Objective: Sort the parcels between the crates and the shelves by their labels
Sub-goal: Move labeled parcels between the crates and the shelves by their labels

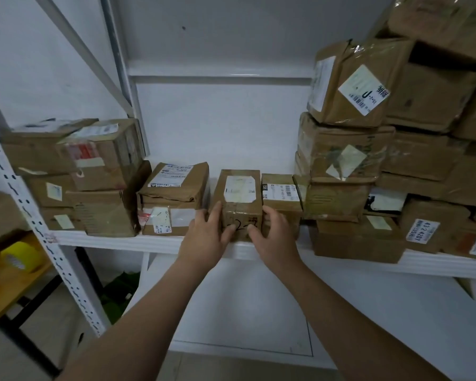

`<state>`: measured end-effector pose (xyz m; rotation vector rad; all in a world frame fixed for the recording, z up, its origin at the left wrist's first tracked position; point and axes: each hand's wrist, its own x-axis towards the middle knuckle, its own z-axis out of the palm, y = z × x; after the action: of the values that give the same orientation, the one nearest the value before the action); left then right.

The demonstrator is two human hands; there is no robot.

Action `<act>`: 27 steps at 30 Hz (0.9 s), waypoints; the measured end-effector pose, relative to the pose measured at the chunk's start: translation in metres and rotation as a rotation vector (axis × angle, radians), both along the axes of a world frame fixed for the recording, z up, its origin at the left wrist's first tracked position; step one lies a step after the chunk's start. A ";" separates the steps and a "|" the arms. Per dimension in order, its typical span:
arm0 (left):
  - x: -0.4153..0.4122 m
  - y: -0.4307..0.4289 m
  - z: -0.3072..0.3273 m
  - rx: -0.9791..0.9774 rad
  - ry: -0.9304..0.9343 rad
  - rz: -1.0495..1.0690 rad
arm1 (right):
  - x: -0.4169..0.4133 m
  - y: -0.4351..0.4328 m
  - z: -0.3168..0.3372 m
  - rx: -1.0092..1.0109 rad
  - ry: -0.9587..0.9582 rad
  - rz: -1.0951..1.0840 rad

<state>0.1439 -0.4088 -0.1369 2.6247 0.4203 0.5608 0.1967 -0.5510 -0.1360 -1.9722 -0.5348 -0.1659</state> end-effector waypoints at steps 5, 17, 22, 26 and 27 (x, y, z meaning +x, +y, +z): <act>-0.001 -0.002 -0.008 -0.194 -0.182 0.003 | -0.005 0.018 -0.006 0.125 0.080 -0.086; -0.023 0.012 -0.021 -0.479 -0.221 -0.129 | -0.028 0.024 -0.027 0.418 0.254 -0.138; -0.041 0.017 -0.032 -0.721 -0.322 -0.239 | -0.040 0.023 -0.037 0.483 0.220 -0.072; -0.046 0.025 -0.030 -0.751 -0.391 -0.300 | -0.047 0.027 -0.036 0.479 0.129 -0.025; -0.046 0.026 -0.030 -0.753 -0.398 -0.304 | -0.048 0.028 -0.036 0.483 0.118 -0.016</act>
<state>0.0976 -0.3829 -0.1668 1.7587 0.0698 0.6443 0.1491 -0.5232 -0.1719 -1.5052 -0.3605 -0.1697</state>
